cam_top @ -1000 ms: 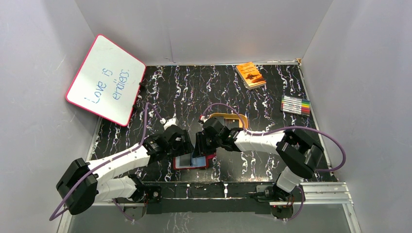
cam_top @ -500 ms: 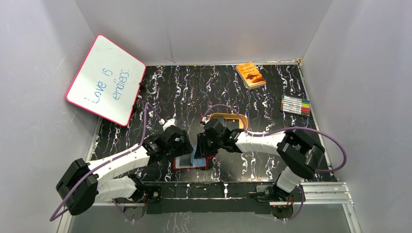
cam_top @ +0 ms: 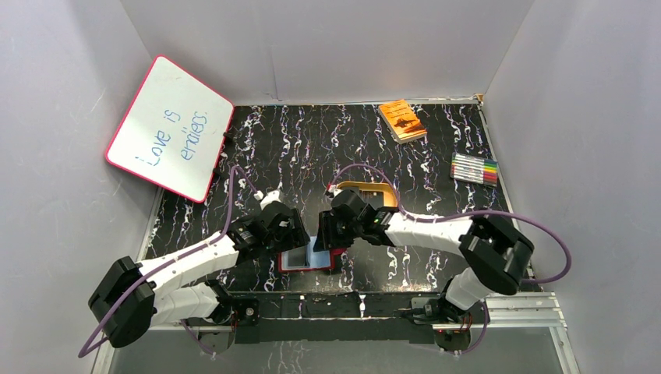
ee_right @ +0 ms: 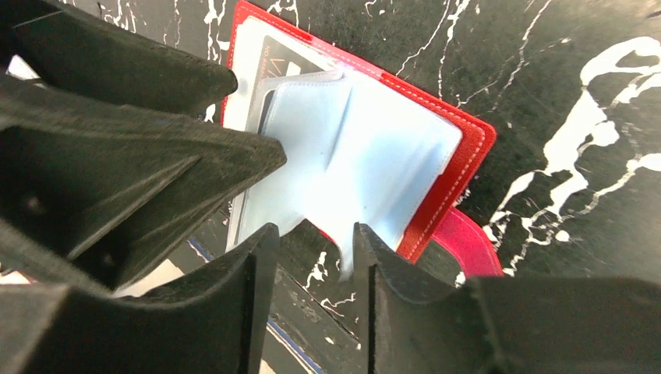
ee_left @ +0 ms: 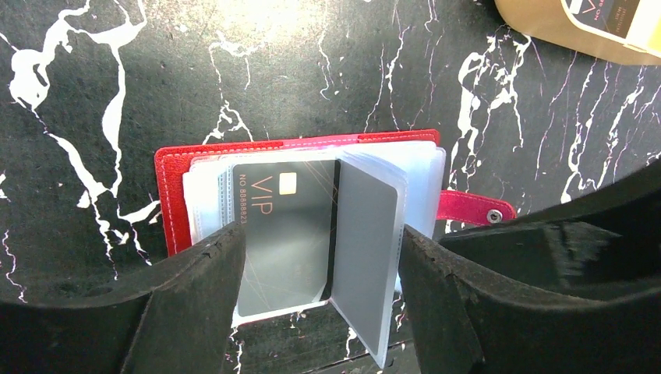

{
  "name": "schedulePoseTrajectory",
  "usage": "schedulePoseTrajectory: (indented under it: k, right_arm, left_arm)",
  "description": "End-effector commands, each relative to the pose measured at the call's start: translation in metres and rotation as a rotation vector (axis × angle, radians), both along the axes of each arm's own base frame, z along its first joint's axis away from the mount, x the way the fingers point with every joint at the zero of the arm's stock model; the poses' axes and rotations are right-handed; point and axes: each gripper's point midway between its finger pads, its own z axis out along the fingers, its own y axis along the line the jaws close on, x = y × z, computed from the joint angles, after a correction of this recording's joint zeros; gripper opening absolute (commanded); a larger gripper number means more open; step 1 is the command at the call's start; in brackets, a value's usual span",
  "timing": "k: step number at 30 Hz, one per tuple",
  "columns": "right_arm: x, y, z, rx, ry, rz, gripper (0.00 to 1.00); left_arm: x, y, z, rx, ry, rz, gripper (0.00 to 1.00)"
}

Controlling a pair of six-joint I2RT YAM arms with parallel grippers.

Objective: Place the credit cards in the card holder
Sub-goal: Open the card holder at the center of the board.

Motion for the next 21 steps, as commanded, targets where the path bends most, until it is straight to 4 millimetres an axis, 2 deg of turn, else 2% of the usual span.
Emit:
schedulePoseTrajectory:
  k: [1, 4, 8, 14, 21]
  right_arm:
    - [0.004, -0.01, 0.023, -0.002, -0.118, -0.009, 0.51]
    - [0.002, -0.014, 0.035, -0.003, -0.178, 0.002, 0.53]
    - [-0.005, -0.007, 0.044, 0.015, -0.209, 0.048, 0.52]
    - [-0.019, 0.014, 0.035, 0.032, -0.166, 0.132, 0.54]
    - [-0.017, 0.027, 0.029, 0.04, -0.156, 0.116, 0.66]
  left_arm:
    - [-0.001, 0.004, 0.0, 0.002, -0.002, 0.006, 0.68]
    - [0.0, 0.004, 0.0, 0.001, -0.001, 0.004, 0.68]
    - [0.0, 0.004, 0.0, 0.004, 0.001, 0.005, 0.68]
    - [0.0, 0.005, 0.001, 0.005, -0.001, 0.008, 0.68]
    - [-0.002, 0.006, 0.0, 0.007, 0.003, 0.006, 0.68]
